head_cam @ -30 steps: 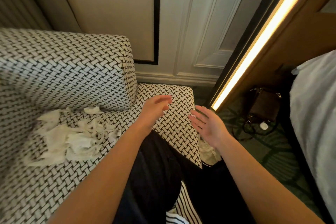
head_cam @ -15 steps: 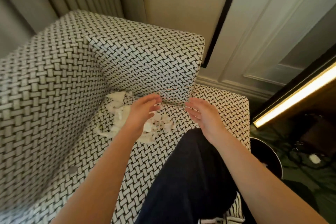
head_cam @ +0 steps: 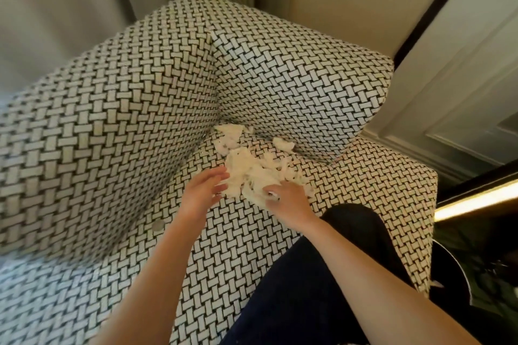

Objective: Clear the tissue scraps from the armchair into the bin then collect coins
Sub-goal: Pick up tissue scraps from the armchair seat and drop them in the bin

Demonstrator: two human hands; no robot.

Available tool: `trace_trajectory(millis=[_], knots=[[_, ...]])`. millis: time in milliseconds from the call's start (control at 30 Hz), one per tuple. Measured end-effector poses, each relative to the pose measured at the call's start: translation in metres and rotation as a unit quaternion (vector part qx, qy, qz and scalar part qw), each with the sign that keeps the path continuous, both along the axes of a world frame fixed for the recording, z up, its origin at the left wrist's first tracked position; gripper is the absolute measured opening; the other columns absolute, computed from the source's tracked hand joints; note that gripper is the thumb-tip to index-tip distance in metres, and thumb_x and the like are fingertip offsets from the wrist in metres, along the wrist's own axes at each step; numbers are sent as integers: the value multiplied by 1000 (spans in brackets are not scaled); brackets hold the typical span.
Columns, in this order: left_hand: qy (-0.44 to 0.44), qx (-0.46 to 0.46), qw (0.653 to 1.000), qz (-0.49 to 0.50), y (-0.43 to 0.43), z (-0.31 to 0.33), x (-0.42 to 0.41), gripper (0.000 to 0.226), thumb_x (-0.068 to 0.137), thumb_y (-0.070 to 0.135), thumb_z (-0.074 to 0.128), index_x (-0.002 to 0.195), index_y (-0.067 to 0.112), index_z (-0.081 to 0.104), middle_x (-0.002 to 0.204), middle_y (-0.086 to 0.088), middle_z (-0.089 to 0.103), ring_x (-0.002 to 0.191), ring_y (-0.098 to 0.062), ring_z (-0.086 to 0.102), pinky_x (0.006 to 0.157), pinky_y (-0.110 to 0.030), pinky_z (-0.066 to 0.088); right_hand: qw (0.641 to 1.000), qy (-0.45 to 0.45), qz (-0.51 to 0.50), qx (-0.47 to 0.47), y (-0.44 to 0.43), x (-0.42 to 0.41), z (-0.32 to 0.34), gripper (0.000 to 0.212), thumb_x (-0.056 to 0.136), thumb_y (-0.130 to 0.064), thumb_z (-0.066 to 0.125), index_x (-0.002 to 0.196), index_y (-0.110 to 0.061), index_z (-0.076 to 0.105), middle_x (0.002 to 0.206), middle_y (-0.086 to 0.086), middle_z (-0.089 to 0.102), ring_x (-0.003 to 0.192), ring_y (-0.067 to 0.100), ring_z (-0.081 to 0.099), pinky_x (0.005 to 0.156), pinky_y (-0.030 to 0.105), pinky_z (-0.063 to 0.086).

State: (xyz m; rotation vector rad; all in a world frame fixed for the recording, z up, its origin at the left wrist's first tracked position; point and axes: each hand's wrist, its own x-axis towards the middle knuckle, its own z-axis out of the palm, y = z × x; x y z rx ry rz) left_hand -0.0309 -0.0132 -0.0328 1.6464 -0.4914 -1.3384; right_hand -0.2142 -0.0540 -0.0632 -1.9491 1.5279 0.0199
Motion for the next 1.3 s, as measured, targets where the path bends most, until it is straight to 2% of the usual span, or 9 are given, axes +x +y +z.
trace_trajectory(millis=[133,300,467,600,700,800,967,1133,1300], knots=[[14,8,999,29,10,-7,11,17,95,15,51,100,20,67,107,1,68,100,-18,63,91,-34,48,998,-47,-5,-37,8,2,9,34,96,-25,47,128,-18,56,136,4,51,127,19,42,107,33,33],[-15,17,999,39,14,-13,7,16,93,17,55,102,21,67,109,5,65,97,-12,61,95,-34,45,976,-192,-71,-74,9,-9,47,24,97,-21,49,110,-12,67,106,-9,64,92,-7,54,81,4,36],[-88,-2,996,-6,13,-19,-10,23,92,11,52,106,24,66,120,11,51,113,-11,49,100,-31,40,921,-312,-209,-101,4,-25,63,24,96,-19,50,82,-13,68,74,-2,64,59,7,53,63,16,38],[-167,-22,983,-70,10,-24,-25,25,90,8,54,108,22,66,126,8,43,117,-12,46,91,-16,38,872,-371,-299,-116,1,-41,67,24,92,-19,56,73,-5,60,74,12,57,67,16,48,65,20,41],[-209,-28,973,-97,9,-32,-34,26,89,9,57,107,24,66,143,1,35,130,-20,38,108,-31,34,827,-418,-366,-84,-6,-50,62,22,87,-17,64,69,-13,52,81,6,60,85,20,59,85,33,46],[-264,-34,960,-89,7,-36,-43,31,87,7,58,110,27,64,152,2,22,138,-21,23,107,-27,30,771,-490,-405,-19,-11,-55,57,22,84,-6,66,74,-13,48,105,13,63,101,26,64,96,39,49],[-400,-40,909,-108,5,-34,-53,44,87,10,58,125,30,55,154,4,7,131,-29,19,88,-20,29,771,-478,-421,21,-18,-56,47,15,84,1,64,88,-8,52,125,17,55,104,24,62,89,33,53],[-395,30,893,-211,-4,-32,-49,54,90,19,52,141,30,38,157,7,4,135,-31,12,109,-35,25,743,-498,-443,55,-22,-59,45,19,87,5,58,102,-6,58,130,14,52,108,23,59,88,31,53],[-372,51,909,-182,-9,-23,-50,59,92,24,52,146,16,30,151,0,28,133,-29,19,108,-36,23,729,-515,-445,75,-18,-58,53,24,88,6,55,102,-13,63,132,11,50,109,21,57,85,28,51]])
